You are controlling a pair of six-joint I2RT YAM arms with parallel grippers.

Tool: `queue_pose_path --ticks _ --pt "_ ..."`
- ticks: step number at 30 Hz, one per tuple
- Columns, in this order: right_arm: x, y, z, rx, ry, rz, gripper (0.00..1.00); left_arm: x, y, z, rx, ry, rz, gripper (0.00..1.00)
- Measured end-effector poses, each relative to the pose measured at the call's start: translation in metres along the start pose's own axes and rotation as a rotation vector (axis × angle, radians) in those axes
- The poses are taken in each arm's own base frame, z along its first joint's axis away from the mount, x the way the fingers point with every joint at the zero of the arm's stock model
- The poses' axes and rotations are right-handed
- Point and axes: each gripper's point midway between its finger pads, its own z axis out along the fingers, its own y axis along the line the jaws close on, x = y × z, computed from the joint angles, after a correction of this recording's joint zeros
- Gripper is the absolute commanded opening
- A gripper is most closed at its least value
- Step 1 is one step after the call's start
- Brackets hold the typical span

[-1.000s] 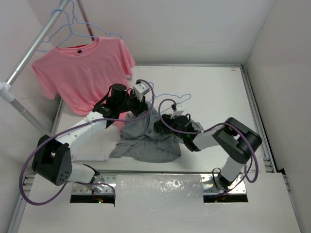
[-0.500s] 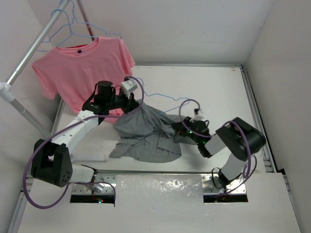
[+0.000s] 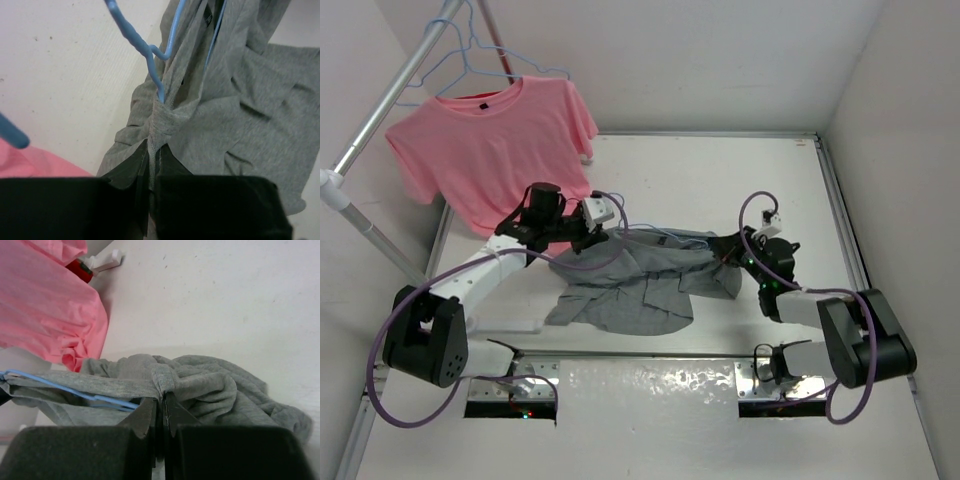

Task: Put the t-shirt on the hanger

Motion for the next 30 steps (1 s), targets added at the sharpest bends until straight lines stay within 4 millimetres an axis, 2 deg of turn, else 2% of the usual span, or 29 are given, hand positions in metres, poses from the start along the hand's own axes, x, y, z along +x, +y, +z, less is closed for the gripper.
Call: queue_pose_path --ticks 4,8,13,14,15,16,18,19,24,27,30 --pt "-0.007 -0.001 0.004 0.039 0.046 -0.118 0.00 0.013 0.002 0.006 -0.052 0.061 0.068 0.00" --pt "-0.019 0.006 0.013 0.090 0.091 -0.319 0.00 0.011 0.003 0.017 -0.111 0.102 0.171 0.00" --pt "-0.020 0.037 0.022 0.047 0.179 -0.559 0.01 -0.004 0.000 0.026 -0.114 0.090 0.250 0.00" --pt "-0.019 0.045 0.023 0.013 0.194 -0.590 0.09 -0.007 -0.003 0.028 -0.096 0.076 0.262 0.00" --pt "-0.017 0.054 0.024 -0.032 0.212 -0.614 0.41 -0.010 -0.006 0.030 -0.077 0.062 0.270 0.00" --pt "-0.016 0.061 0.024 -0.078 0.229 -0.633 0.53 -0.012 -0.011 0.031 -0.054 0.049 0.274 0.00" --pt "-0.014 0.072 0.022 -0.151 0.248 -0.666 0.67 -0.016 -0.018 0.033 -0.011 0.034 0.269 0.00" --pt "-0.014 0.078 0.021 -0.187 0.256 -0.679 0.71 -0.020 -0.020 0.034 0.008 0.024 0.267 0.00" --pt "-0.014 0.109 0.014 -0.372 0.278 -0.723 0.69 -0.037 -0.033 0.034 0.089 -0.028 0.257 0.00" --pt "-0.005 0.133 0.011 -0.523 0.318 -0.733 0.70 -0.042 -0.039 0.033 0.123 -0.050 0.247 0.00" --pt "0.009 0.139 0.010 -0.609 0.363 -0.728 0.71 -0.045 -0.044 0.032 0.153 -0.061 0.238 0.00"
